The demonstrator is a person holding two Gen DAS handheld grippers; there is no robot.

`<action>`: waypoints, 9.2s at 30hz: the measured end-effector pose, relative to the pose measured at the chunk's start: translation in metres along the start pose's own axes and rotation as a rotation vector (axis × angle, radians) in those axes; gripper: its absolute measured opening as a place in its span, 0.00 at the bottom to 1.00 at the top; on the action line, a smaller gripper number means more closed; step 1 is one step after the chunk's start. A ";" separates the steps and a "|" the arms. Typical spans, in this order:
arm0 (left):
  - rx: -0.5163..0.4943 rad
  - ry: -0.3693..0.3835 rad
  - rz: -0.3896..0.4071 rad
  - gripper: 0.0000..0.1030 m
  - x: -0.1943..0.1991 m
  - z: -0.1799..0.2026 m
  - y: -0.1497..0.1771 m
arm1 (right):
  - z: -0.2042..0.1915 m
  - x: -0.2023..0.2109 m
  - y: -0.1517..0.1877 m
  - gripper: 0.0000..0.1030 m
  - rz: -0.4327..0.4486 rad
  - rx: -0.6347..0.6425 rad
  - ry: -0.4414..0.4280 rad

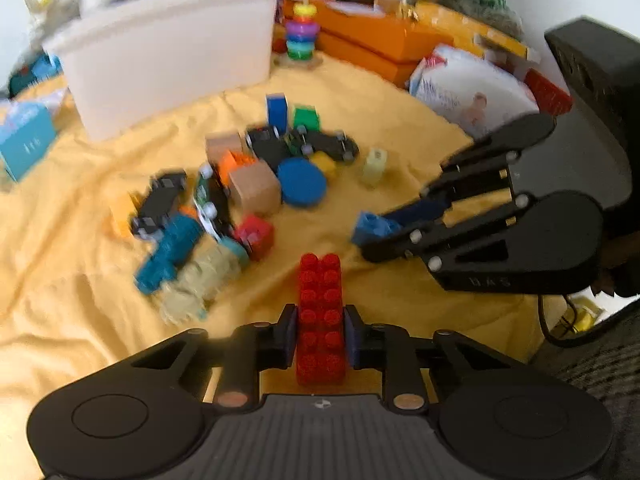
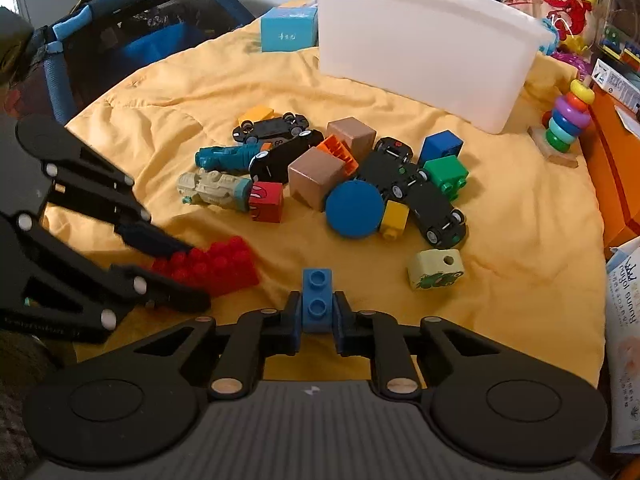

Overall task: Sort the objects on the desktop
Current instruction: 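Carry the red and blue blocks over the white bin and open both tools, then grasp the teal toy figure with the left tool while the right tool grasps the khaki toy, then carry both toys over the white bin and open both tools, then grasp the white race car with the left tool while the right tool grasps the dark green car, then lift both cars, carry them over the white bin and open both tools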

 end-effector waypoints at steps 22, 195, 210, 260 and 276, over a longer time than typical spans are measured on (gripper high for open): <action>0.013 -0.328 0.471 0.26 0.064 -0.135 -0.276 | 0.137 0.028 -0.251 0.17 0.469 -0.169 0.224; 0.033 -0.163 0.141 0.43 0.006 -0.056 -0.064 | 0.048 0.010 -0.072 0.31 0.169 -0.060 0.023; 0.349 0.000 0.065 0.20 -0.036 -0.093 -0.053 | 0.107 -0.022 -0.041 0.32 0.090 -0.301 -0.024; 0.038 -0.207 0.075 0.41 0.028 -0.022 0.006 | 0.013 0.017 -0.008 0.16 0.023 -0.095 -0.041; 0.029 -0.194 0.025 0.41 0.007 -0.025 0.009 | 0.017 0.026 -0.007 0.36 0.040 -0.032 0.027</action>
Point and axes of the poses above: each gripper's, at about its wrist camera, not at the fingertips, and x roughly against the way its jaws point, z to its right, y to its underside, the point moved 7 cm from there along -x, roughly the way its jaws point, and after that the axes turned 5 degrees about y, right-handed, at the moved point
